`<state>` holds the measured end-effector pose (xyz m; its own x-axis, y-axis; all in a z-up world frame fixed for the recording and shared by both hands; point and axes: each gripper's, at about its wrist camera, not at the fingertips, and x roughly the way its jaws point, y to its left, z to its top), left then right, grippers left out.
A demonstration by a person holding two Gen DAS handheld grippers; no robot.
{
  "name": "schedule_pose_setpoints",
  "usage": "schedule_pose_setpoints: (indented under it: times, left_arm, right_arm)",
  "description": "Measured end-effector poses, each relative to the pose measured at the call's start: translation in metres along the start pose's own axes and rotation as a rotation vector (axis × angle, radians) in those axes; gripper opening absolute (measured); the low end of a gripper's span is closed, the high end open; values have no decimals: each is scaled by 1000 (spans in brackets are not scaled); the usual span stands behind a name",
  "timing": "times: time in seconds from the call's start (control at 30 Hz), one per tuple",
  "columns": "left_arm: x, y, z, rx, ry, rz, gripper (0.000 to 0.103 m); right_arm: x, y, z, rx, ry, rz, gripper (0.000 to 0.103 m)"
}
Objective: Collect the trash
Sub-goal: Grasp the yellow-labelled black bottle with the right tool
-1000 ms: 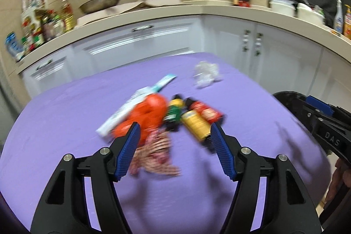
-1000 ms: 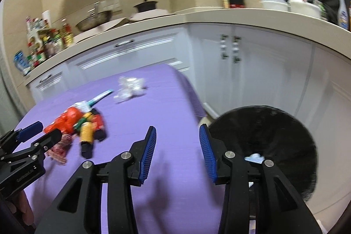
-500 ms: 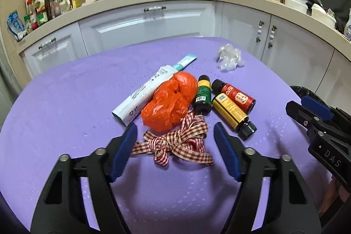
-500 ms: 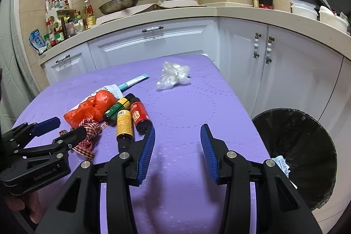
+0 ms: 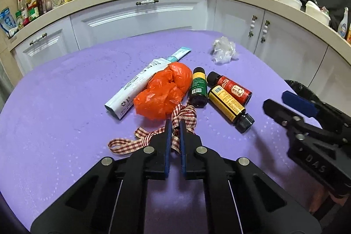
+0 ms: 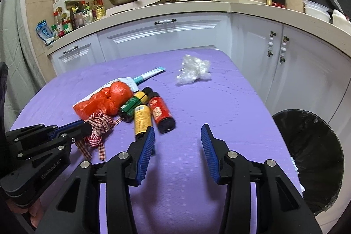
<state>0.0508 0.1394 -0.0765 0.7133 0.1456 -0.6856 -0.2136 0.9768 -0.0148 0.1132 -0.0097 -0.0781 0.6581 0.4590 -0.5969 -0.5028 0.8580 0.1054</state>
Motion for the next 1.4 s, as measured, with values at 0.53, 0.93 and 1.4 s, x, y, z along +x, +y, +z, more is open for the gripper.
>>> schedule_pose_setpoints:
  times: [0.53, 0.93, 1.4]
  left_arm:
    - [-30, 42, -11, -69, -40, 17, 4]
    - [-36, 68, -18, -106, -43, 44, 4]
    - [-40, 81, -20, -127, -57, 57, 4]
  right_arm:
    - [12, 26, 0, -56, 53, 33, 45]
    - [30, 34, -1, -79, 153, 47, 43]
    - [41, 39, 7, -75, 197, 62, 25]
